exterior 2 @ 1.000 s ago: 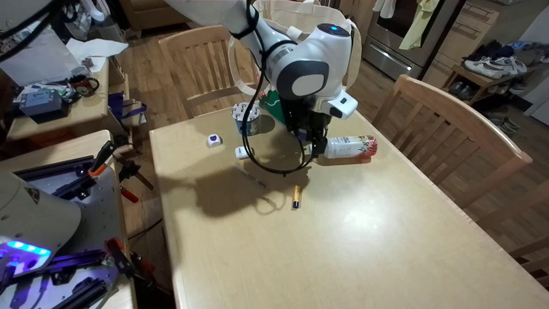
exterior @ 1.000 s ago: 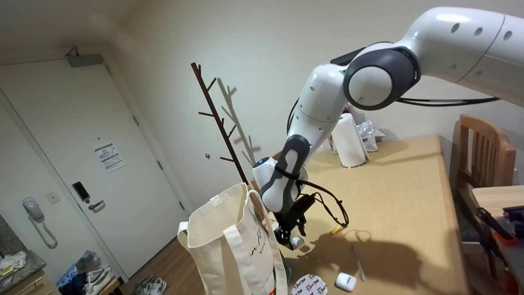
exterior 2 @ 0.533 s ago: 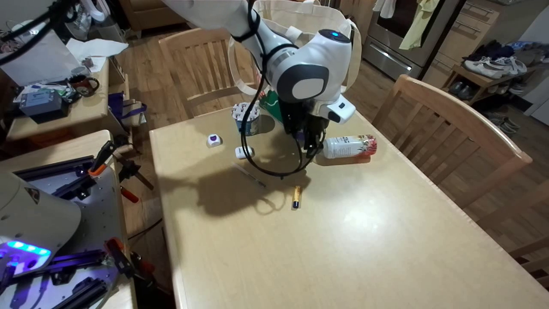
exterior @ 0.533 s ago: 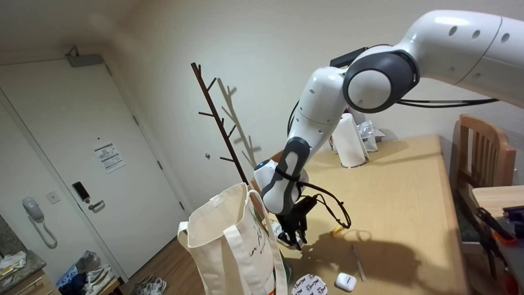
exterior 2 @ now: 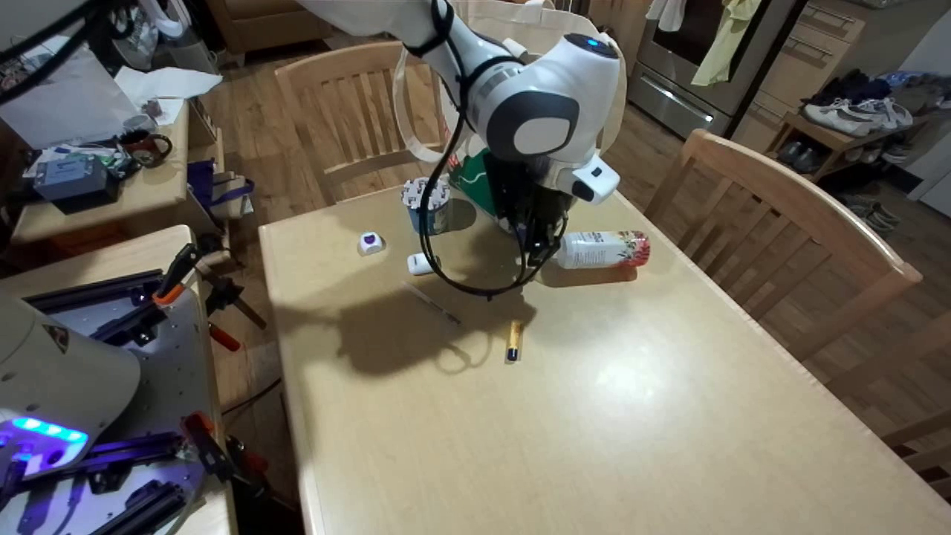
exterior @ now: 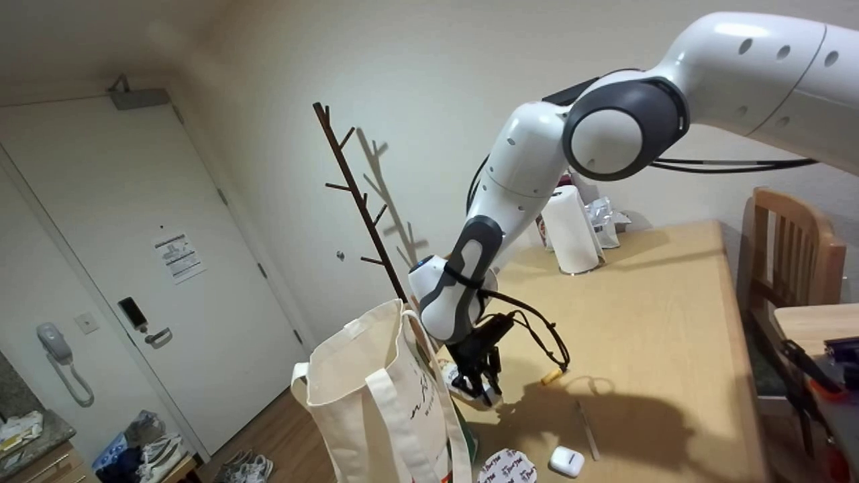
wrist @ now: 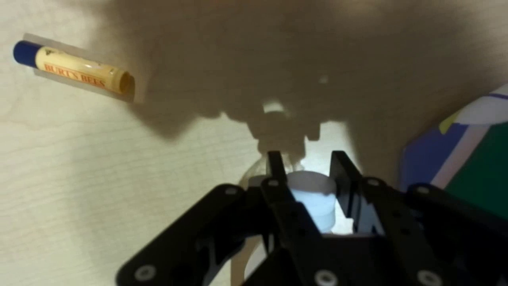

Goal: Put the bottle upright

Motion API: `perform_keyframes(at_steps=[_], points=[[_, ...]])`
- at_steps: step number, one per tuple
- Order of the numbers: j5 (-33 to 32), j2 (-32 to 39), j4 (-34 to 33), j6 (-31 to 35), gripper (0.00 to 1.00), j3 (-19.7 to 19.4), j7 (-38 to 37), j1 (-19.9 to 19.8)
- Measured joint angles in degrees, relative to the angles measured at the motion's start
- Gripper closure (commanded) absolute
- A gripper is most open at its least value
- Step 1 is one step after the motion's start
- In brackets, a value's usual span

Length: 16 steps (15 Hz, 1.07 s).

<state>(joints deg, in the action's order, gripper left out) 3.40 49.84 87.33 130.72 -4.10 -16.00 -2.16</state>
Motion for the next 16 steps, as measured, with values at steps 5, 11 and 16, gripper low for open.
perform_keyframes(at_steps=[5, 11, 16], points=[[0.5, -8.9, 4.5, -5.7, 0.92, -0.6, -3.5, 1.1], [1.6, -21.7, 12.0, -18.1, 0.92, -0.1, -8.1, 3.4], [8.3, -24.4, 16.7, -22.3, 0.92, 2.8, -7.9, 3.6]])
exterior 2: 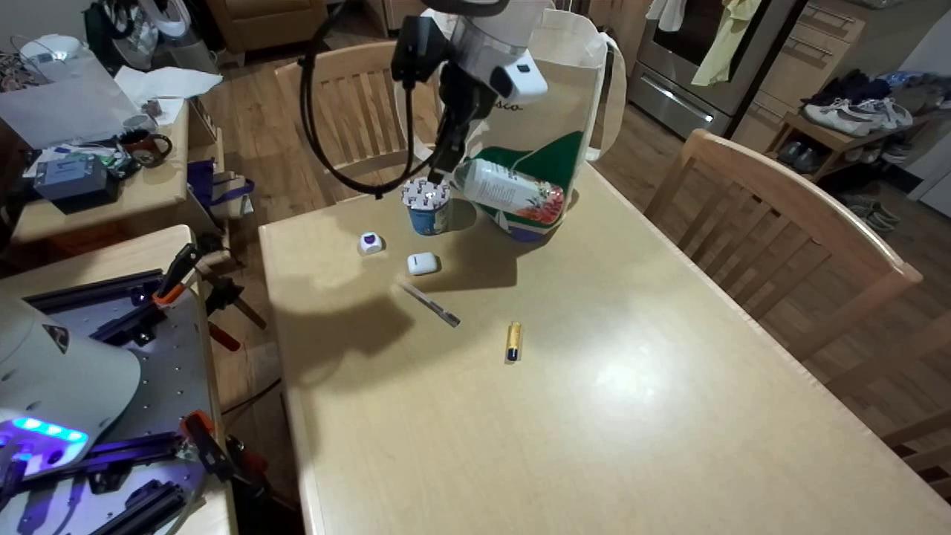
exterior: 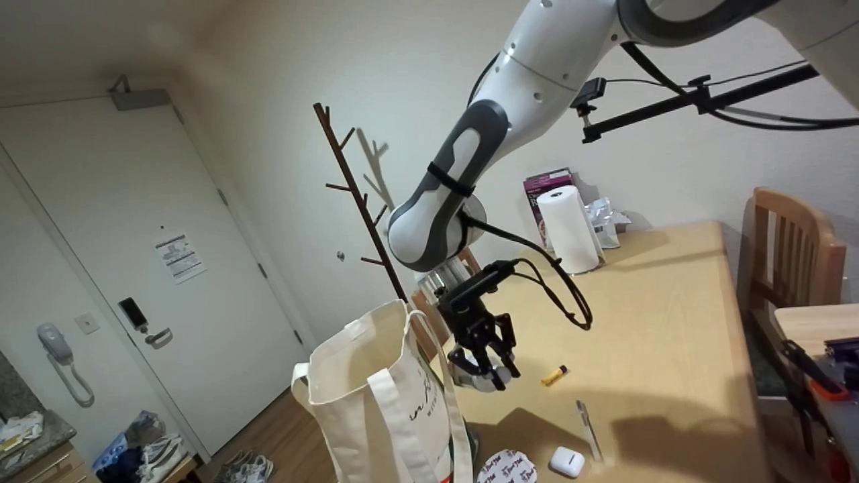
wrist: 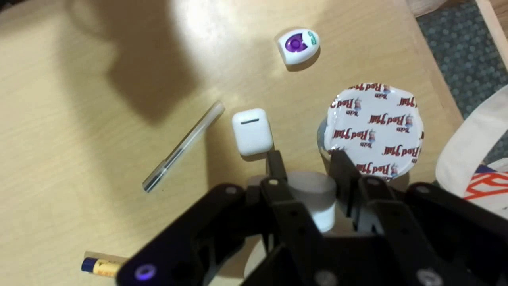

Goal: Put the bottle upright

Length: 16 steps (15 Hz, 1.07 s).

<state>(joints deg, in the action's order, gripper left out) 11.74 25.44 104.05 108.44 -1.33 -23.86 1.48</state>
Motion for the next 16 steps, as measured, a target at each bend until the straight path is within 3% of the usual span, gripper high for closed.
perform_keyframes(at_steps=[2, 3, 6, 7, 9, 11, 16], points=[[-0.6, 0.0, 1.2, 3.7, 0.92, 0.4, 0.9, 1.0], [-1.0, 0.0, 1.7, 6.8, 0.67, 0.5, 1.5, 1.5], [-1.0, 0.0, 2.9, 13.1, 0.67, 0.7, 2.4, 2.2], [-1.0, 0.0, 2.9, 13.3, 0.92, 0.7, 2.5, 2.2], [-1.0, 0.0, 2.9, 13.3, 0.92, 0.6, 2.7, 2.2], [1.3, 0.3, 2.6, 10.3, 0.92, 0.8, 2.6, 1.9], [10.7, 0.1, -0.5, -6.3, 0.92, 1.3, 3.4, -0.5]])
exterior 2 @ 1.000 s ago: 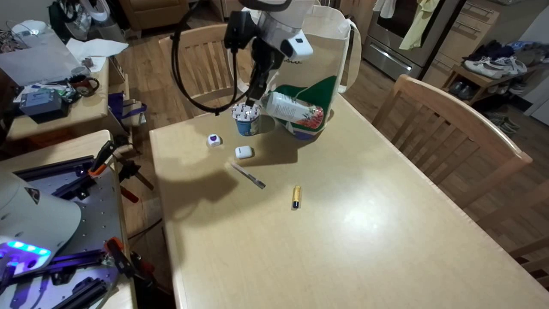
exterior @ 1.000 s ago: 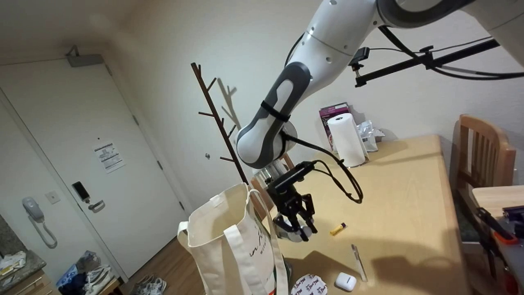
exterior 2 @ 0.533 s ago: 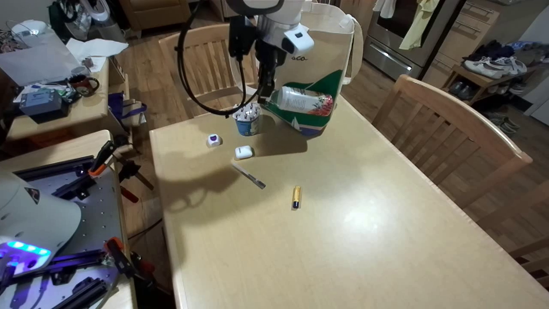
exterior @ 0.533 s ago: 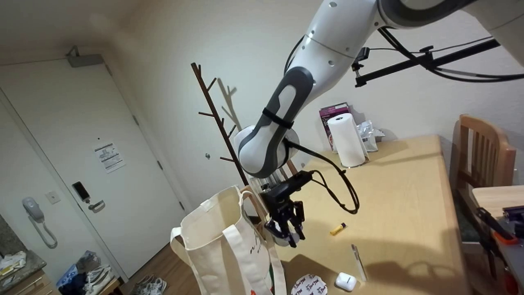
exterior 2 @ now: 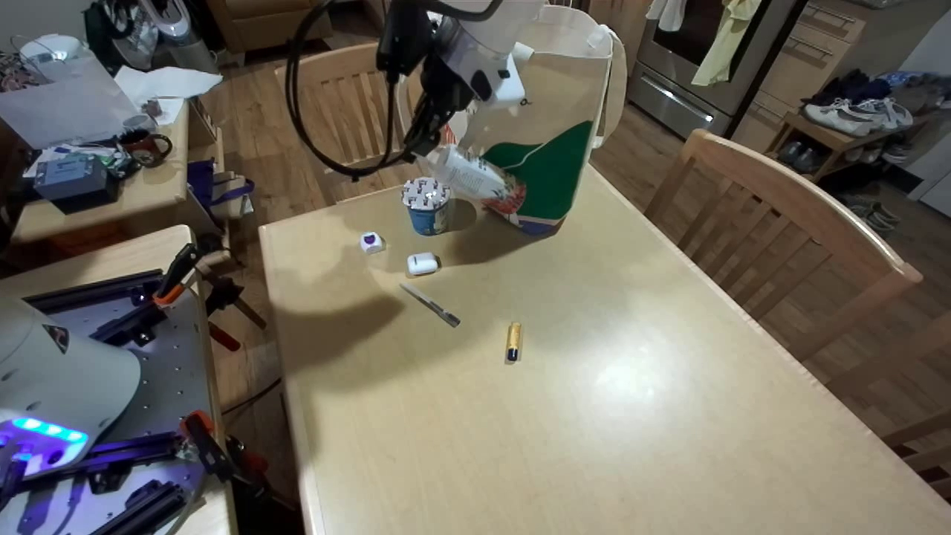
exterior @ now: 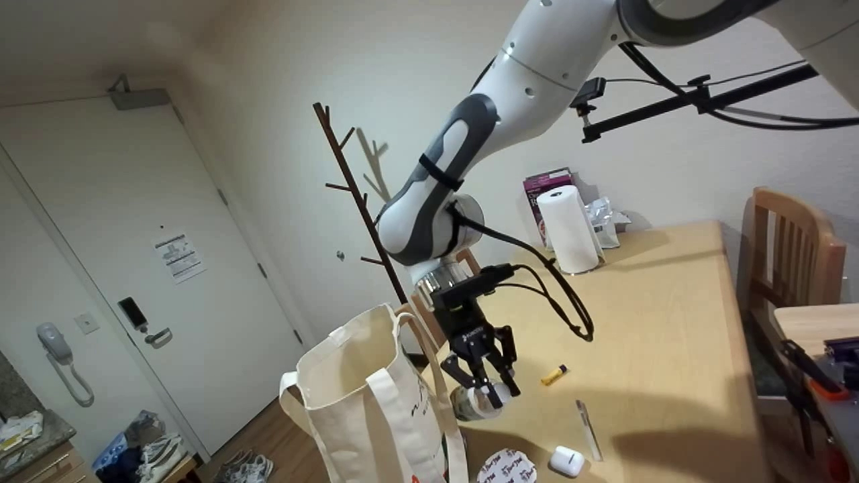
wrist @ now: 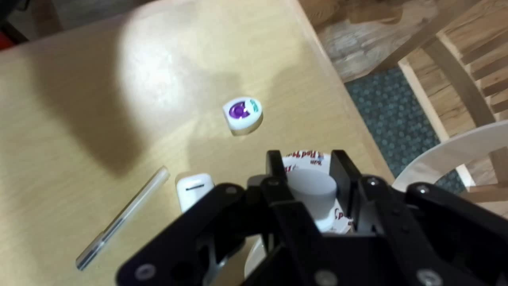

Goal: Put the bottle upright

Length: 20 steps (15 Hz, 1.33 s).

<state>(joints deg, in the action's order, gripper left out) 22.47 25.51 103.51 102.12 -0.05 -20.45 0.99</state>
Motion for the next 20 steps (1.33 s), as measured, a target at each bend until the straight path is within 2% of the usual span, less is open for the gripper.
perform_keyframes(at_steps=[1, 3, 5, 6, 10, 13, 16, 17, 20], points=[[1.8, -0.2, -0.5, -3.2, 0.67, 0.0, 0.2, -0.7], [5.4, -0.6, -0.6, -5.6, 0.67, -0.1, 0.5, -2.4], [6.4, -0.6, -0.6, -5.9, 0.67, -0.2, 0.8, -3.4], [6.5, -0.6, -0.6, -5.9, 0.92, -0.2, 0.8, -3.5], [7.7, -0.2, -0.6, -6.7, 0.92, -0.7, -1.7, -3.3], [12.0, -0.1, -0.4, -9.9, 0.92, -1.8, -6.2, -3.5], [18.7, -0.5, 1.2, -13.8, 0.92, -2.7, -7.2, -4.1], [21.3, -1.0, 2.4, -14.2, 0.67, -3.0, -7.2, -4.3], [26.0, -2.3, 5.4, -14.1, 0.67, -3.9, -7.1, -4.7]])
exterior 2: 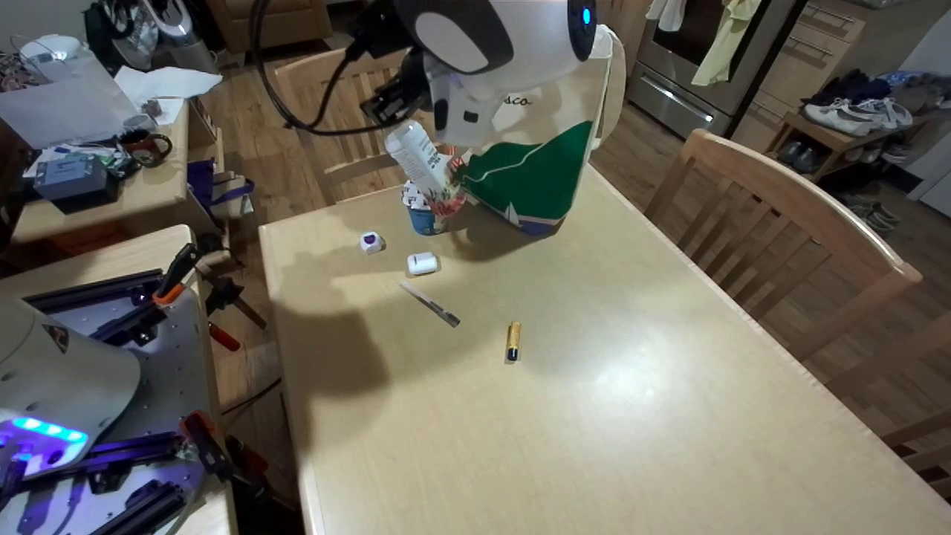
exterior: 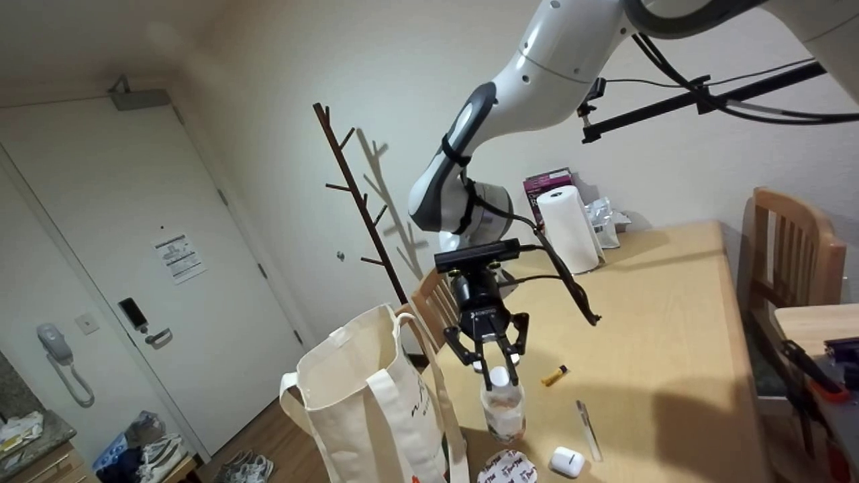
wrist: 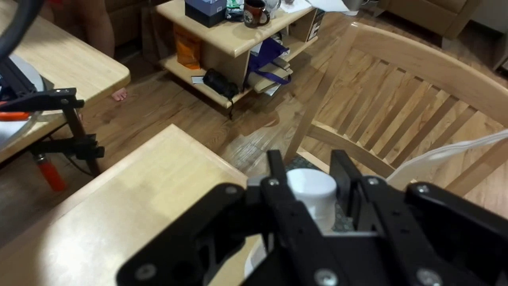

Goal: Put the bottle upright

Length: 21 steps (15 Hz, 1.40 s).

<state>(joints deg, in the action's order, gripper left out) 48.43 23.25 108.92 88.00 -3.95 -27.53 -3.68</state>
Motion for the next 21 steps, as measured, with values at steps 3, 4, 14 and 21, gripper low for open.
perform_keyframes(at_steps=[3, 4, 14, 21], points=[[0.6, -0.5, 0.4, 0.0, 0.92, -0.1, 0.0, 0.0], [0.6, -0.5, 0.4, 0.1, 0.92, -0.3, -0.6, 0.1], [15.3, -7.1, 18.2, 6.0, 0.67, -7.4, -2.1, -3.1], [17.5, -7.7, 20.4, 5.2, 0.92, -7.9, 0.9, -4.0]])
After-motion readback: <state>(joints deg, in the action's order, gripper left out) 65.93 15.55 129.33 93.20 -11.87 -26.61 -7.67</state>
